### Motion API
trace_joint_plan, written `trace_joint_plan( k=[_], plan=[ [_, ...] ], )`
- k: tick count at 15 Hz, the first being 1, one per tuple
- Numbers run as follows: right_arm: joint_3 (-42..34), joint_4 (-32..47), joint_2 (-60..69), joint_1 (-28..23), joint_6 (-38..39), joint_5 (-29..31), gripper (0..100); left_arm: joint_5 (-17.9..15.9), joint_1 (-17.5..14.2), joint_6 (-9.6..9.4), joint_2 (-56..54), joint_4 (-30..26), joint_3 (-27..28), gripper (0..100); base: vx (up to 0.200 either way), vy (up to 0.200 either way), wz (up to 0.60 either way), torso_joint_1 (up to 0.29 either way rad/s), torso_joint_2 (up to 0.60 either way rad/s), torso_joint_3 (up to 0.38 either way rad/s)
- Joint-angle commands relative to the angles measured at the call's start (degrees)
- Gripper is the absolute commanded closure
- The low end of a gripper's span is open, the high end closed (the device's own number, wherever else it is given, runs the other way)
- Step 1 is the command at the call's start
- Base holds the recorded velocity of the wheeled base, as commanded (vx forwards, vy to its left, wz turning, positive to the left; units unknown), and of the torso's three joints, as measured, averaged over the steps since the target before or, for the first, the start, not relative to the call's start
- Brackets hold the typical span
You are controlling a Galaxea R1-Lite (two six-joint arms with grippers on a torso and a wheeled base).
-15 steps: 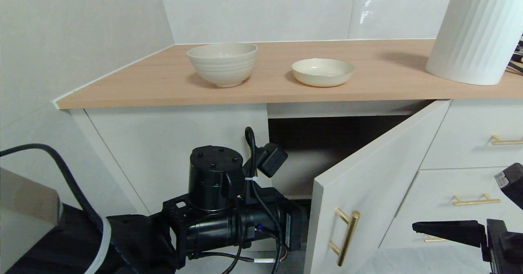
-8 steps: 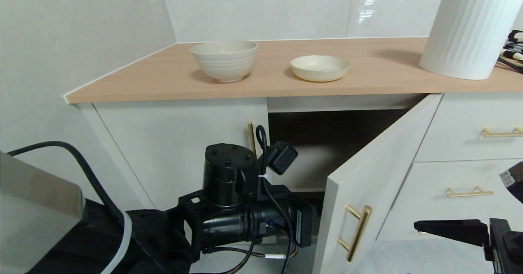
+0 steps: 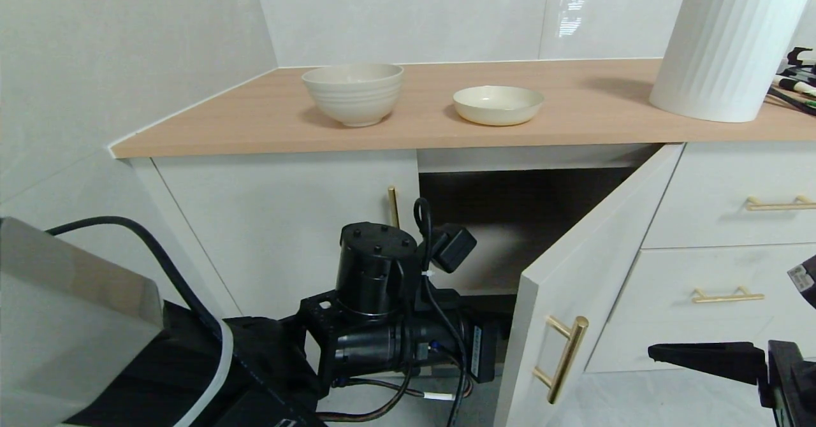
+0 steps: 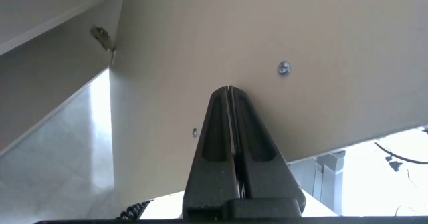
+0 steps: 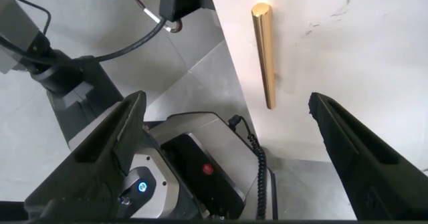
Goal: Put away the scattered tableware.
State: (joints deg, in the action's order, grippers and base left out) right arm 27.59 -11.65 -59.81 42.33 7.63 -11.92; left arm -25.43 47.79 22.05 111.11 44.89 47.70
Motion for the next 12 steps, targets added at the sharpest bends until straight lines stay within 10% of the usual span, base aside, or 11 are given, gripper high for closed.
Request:
trace_joint_plan(
  k=[1,12],
  plan=[
    [0.01,-0.04,0.13,0.04,0.02,-0.03,0,0.38,0.03,0.01,0.08,-0.33,0.02,100,0.0,0.0,0.0,0.0,0.0,0.0],
    [0.01,-0.12,0.83,0.13,-0.86,-0.12,0,0.47,0.11,0.01,3.68,-4.37,7.05,100,-0.055,0.0,0.0,0.002,0.0,0.0]
  ],
)
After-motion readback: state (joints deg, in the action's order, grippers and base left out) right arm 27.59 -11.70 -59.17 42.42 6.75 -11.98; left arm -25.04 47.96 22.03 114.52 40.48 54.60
